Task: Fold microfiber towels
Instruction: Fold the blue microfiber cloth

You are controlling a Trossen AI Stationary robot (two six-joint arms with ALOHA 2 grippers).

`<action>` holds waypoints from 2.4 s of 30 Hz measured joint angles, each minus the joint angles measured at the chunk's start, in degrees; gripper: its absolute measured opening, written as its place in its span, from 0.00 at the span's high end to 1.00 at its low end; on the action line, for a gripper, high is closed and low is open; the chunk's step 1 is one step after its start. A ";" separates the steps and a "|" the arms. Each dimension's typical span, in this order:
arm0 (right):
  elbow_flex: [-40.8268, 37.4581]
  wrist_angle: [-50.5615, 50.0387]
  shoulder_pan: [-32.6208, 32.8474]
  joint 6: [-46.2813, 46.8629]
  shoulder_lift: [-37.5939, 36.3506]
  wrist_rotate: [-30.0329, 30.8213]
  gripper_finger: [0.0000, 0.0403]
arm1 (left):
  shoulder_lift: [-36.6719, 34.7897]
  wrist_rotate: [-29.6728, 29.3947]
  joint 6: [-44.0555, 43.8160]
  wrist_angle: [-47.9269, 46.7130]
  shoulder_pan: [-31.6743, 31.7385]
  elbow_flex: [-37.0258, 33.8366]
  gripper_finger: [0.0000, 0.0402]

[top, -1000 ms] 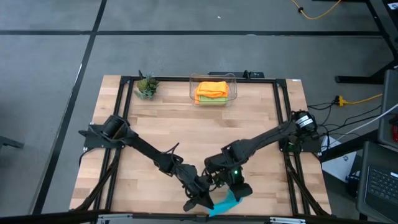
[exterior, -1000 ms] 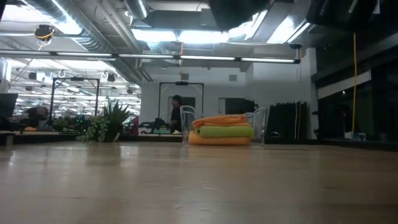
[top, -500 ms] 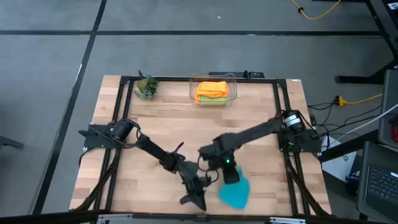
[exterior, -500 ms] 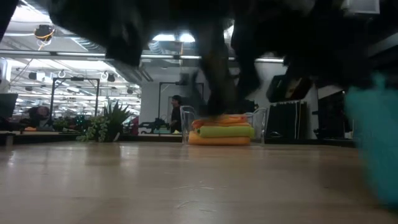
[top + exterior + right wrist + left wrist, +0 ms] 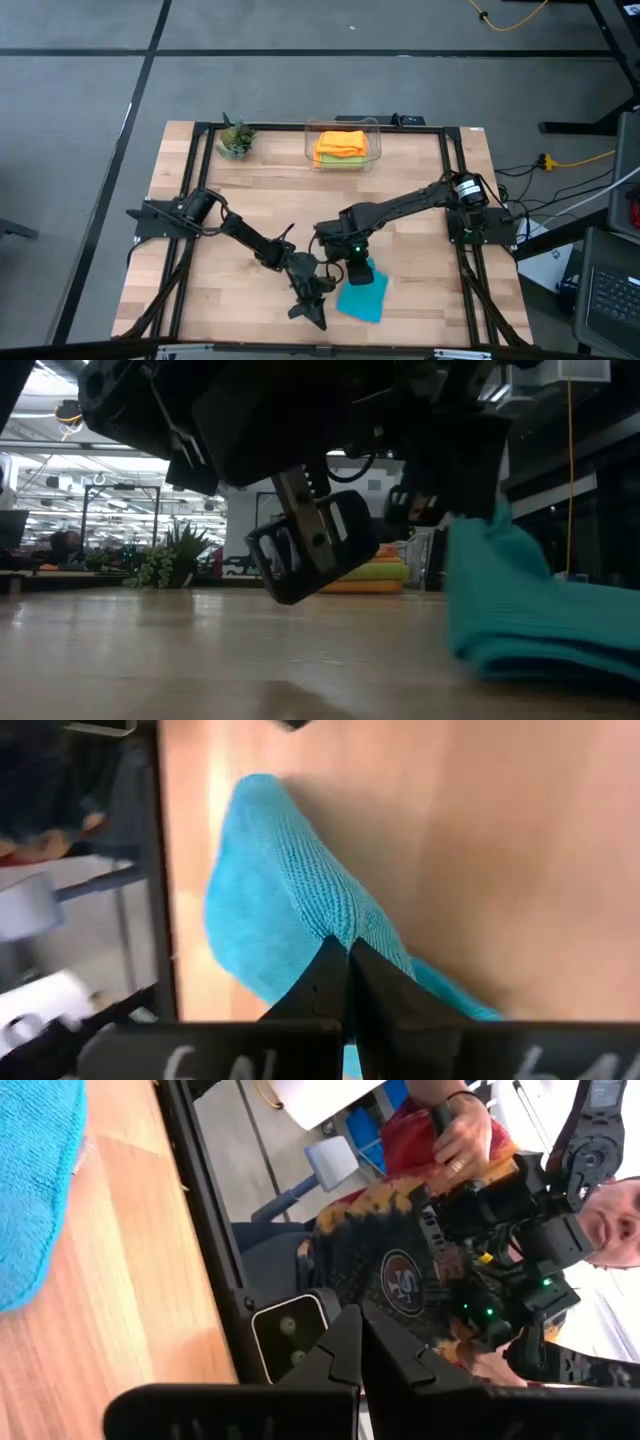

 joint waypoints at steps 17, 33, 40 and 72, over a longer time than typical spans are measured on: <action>0.51 3.23 -1.56 6.65 -0.22 9.51 0.74 | -17.42 -5.23 9.88 -39.65 -2.28 0.03 1.00; 12.85 -19.16 -8.20 -3.10 -0.36 3.43 0.70 | -27.30 -29.69 17.92 -55.91 -5.82 0.03 1.00; 8.11 -30.42 -2.87 -12.27 -5.33 4.29 0.70 | -27.30 -38.15 14.82 -55.77 -5.69 0.03 1.00; -30.71 30.44 6.99 0.12 -26.86 30.60 0.66 | -27.23 -49.68 16.82 -55.74 -5.36 0.03 1.00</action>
